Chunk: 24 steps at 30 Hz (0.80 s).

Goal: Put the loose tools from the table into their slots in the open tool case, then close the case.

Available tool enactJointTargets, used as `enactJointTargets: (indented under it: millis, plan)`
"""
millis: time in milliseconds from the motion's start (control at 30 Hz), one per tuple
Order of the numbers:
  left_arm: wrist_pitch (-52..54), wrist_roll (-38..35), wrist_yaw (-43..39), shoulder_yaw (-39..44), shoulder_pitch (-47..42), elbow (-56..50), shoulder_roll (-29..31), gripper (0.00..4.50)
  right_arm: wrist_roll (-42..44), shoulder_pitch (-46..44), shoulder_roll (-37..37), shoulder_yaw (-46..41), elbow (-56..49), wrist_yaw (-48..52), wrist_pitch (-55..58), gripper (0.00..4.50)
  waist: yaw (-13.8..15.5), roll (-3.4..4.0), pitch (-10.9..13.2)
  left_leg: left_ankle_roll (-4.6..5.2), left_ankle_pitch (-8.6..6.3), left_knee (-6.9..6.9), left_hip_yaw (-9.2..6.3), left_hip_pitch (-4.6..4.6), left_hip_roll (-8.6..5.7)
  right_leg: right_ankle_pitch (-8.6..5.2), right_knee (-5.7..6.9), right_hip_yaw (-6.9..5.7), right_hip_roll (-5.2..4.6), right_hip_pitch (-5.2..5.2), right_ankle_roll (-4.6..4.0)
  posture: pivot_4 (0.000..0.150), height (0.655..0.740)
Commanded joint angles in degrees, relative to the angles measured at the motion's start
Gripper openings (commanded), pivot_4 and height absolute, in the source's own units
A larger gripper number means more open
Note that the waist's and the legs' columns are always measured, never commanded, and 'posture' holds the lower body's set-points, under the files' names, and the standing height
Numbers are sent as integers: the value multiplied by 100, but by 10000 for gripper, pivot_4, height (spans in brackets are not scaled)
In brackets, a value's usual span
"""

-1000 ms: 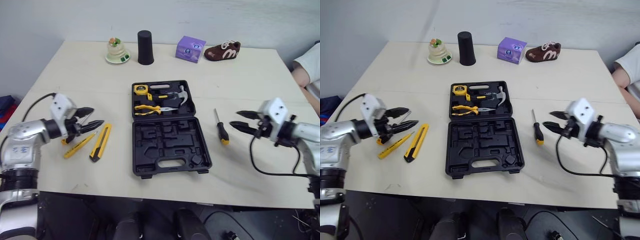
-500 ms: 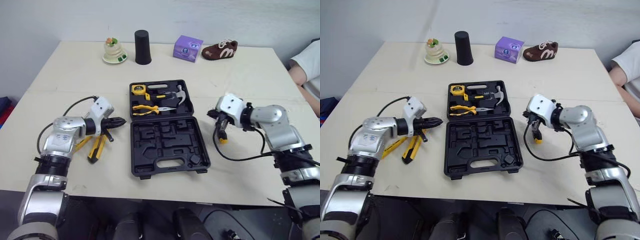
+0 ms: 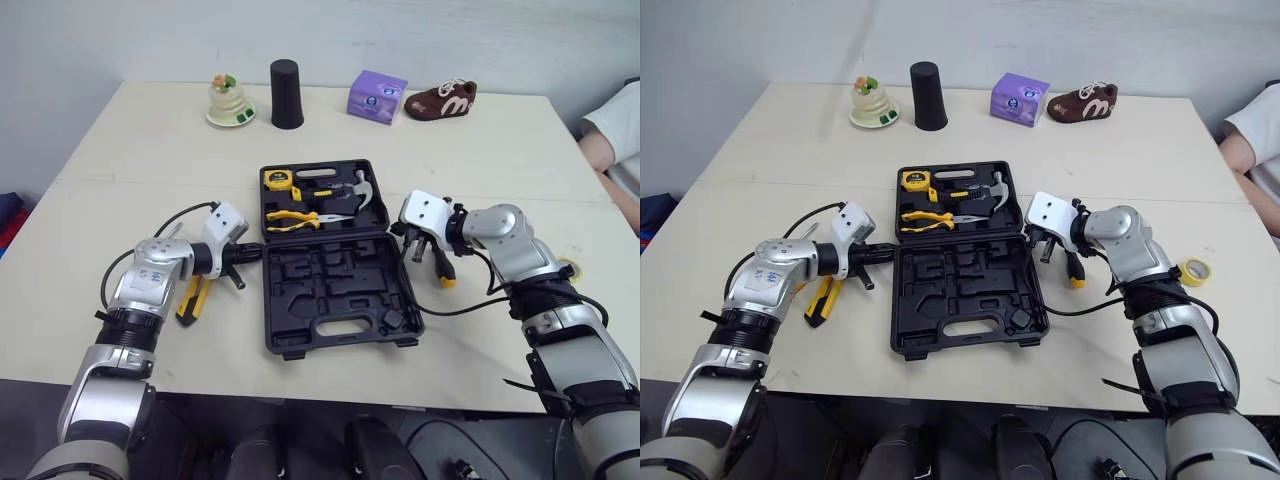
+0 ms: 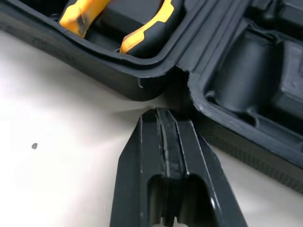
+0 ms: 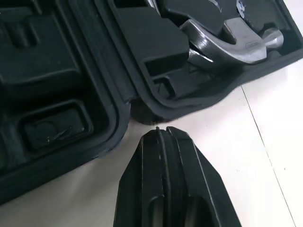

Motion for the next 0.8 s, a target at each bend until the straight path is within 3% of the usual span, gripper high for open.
enactJointTargets:
  millis: [33, 300, 433, 667, 800]
  plan:
    - [-155, 136, 179, -34, -284, 284, -165, 862, 63, -38, 59, -73, -123, 126, -98, 0, 4, 0, 0, 0, 0, 1, 0, 0, 0, 0, 0, 0, 0, 1, 0, 1500, 7400]
    - [-533, 182, 4, -65, -459, 589, -341, 862, 232, 215, -70, -178, -534, 649, 15, 0, 22, 0, 0, 0, 0, 6, -3, 2, 0, 0, 7, -3, 0, 4, 0, 1500, 7400]
    - [-438, -49, -738, -258, -176, -324, -255, 862, 558, 746, -466, -318, -1493, 1266, 174, 0, 47, 0, 0, -2, -2, 3, -7, -8, -1, 0, -4, -8, 0, 1, 0, 1500, 7400]
    - [2, -99, -1084, -371, 445, -1623, -31, 862, 1003, 1736, -1070, -587, -3227, 1770, 862, 0, 105, 0, 0, -1, -16, 3, -16, -33, 2, 0, -28, -16, -1, -10, 0, 1500, 7400]
    - [50, 51, -1177, -483, 712, -1935, 151, 862, 1089, 2074, -1415, -663, -3689, 1990, 912, 0, 139, 0, 0, -1, -17, 8, -17, -37, 3, 0, -28, -16, 2, -12, 0, 1500, 7400]
